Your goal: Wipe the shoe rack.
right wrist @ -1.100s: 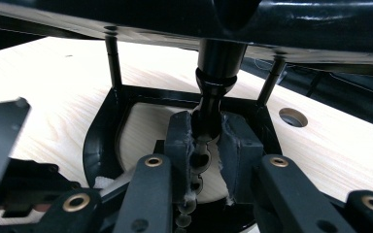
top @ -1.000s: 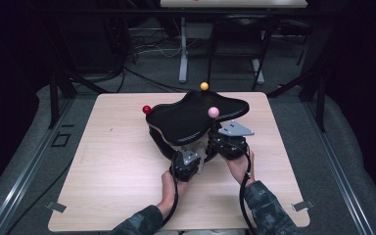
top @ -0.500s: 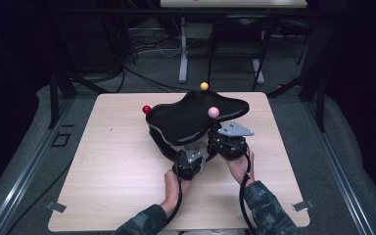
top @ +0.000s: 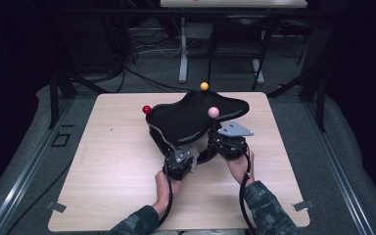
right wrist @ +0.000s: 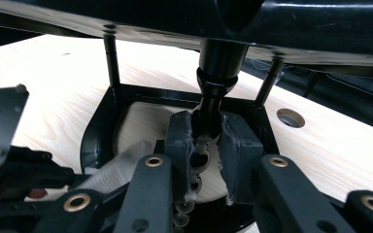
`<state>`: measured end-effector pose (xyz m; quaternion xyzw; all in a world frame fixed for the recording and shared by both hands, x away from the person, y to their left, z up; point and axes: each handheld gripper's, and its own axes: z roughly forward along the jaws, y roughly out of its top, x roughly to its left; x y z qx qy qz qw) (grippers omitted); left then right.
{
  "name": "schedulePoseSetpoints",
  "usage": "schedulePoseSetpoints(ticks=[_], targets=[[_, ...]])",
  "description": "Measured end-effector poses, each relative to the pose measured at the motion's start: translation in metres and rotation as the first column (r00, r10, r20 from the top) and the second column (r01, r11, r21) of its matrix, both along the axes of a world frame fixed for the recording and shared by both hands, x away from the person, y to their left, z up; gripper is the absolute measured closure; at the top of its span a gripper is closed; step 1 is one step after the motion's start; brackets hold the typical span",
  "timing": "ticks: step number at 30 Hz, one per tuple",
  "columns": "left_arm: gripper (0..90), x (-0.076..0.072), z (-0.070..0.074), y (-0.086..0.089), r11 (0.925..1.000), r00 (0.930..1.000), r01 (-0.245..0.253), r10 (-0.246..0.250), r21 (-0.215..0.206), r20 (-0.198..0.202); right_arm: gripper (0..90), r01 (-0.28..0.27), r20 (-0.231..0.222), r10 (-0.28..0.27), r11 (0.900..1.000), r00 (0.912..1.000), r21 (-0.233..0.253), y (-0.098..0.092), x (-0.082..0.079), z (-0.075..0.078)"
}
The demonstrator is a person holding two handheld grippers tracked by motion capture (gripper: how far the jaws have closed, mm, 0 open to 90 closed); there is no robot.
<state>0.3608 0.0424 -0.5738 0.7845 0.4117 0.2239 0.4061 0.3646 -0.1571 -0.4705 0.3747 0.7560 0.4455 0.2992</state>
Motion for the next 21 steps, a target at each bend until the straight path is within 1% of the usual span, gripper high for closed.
schedulePoseSetpoints(ticks=[1, 4, 5, 6, 7, 9, 10, 14, 16, 17, 18, 19, 20, 21], targets=[[79.8, 0.000, 0.000, 0.000, 1.0000, 1.0000, 0.000, 0.000, 0.000, 0.000, 74.8, 0.000, 0.001, 0.000, 1.000, 1.0000, -0.001, 0.000, 0.000, 0.000], [79.9, 0.002, -0.001, 0.008, 0.9998, 0.9997, -0.016, 0.015, -0.008, -0.016, 74.7, 0.001, 0.001, -0.001, 1.000, 1.0000, -0.001, 0.000, 0.000, 0.000], [79.9, 0.002, -0.001, 0.009, 0.9995, 0.9994, -0.026, 0.025, -0.017, -0.023, 74.7, 0.000, 0.001, 0.000, 1.000, 1.0000, -0.002, 0.000, 0.000, 0.000], [79.9, 0.004, -0.002, 0.014, 0.9996, 0.9994, -0.028, 0.028, -0.007, -0.021, 74.7, 0.000, 0.002, 0.000, 1.000, 1.0000, -0.003, 0.000, 0.000, 0.000], [80.0, 0.005, -0.002, 0.016, 0.9992, 0.9990, -0.037, 0.037, -0.013, -0.024, 74.7, 0.001, 0.002, -0.001, 1.000, 1.0000, -0.003, 0.000, 0.000, 0.000], [80.0, 0.006, -0.003, 0.019, 0.9993, 0.9989, -0.038, 0.037, -0.006, -0.028, 74.7, 0.001, 0.002, -0.001, 1.000, 1.0000, -0.004, 0.000, 0.000, 0.000], [80.0, 0.008, -0.003, 0.022, 0.9989, 0.9985, -0.046, 0.046, -0.003, -0.030, 74.7, 0.000, 0.000, 0.000, 1.000, 1.0000, -0.003, 0.000, 0.000, 0.000], [80.0, 0.011, -0.003, 0.027, 0.9984, 0.9980, -0.056, 0.056, 0.008, -0.029, 74.7, 0.001, 0.000, -0.001, 1.000, 1.0000, -0.003, 0.000, 0.000, 0.000], [80.0, 0.012, -0.003, 0.029, 0.9981, 0.9976, -0.061, 0.061, 0.006, -0.030, 74.7, 0.001, 0.003, -0.001, 1.000, 1.0000, -0.005, 0.000, 0.000, 0.000], [80.0, 0.014, -0.003, 0.032, 0.9967, 0.9961, -0.081, 0.081, 0.002, -0.033, 74.7, 0.001, 0.003, -0.001, 1.000, 1.0000, -0.004, 0.000, 0.000, 0.000], [80.0, 0.015, -0.002, 0.036, 0.9970, 0.9965, -0.074, 0.074, 0.023, -0.038, 74.7, 0.001, 0.003, -0.001, 1.000, 1.0000, -0.005, 0.000, 0.000, 0.000], [80.0, 0.017, -0.002, 0.038, 0.9964, 0.9960, -0.082, 0.082, 0.023, -0.036, 74.7, 0.002, 0.001, -0.002, 1.000, 1.0000, -0.004, 0.000, 0.000, 0.000], [80.0, 0.018, -0.002, 0.039, 0.9954, 0.9948, -0.096, 0.096, 0.009, -0.035, 74.7, 0.002, 0.001, -0.002, 1.000, 1.0000, -0.004, 0.000, 0.000, 0.000], [80.0, 0.019, -0.002, 0.041, 0.9946, 0.9940, -0.103, 0.103, 0.008, -0.036, 74.7, 0.001, 0.001, -0.001, 1.000, 1.0000, -0.004, 0.000, 0.000, 0.000]])
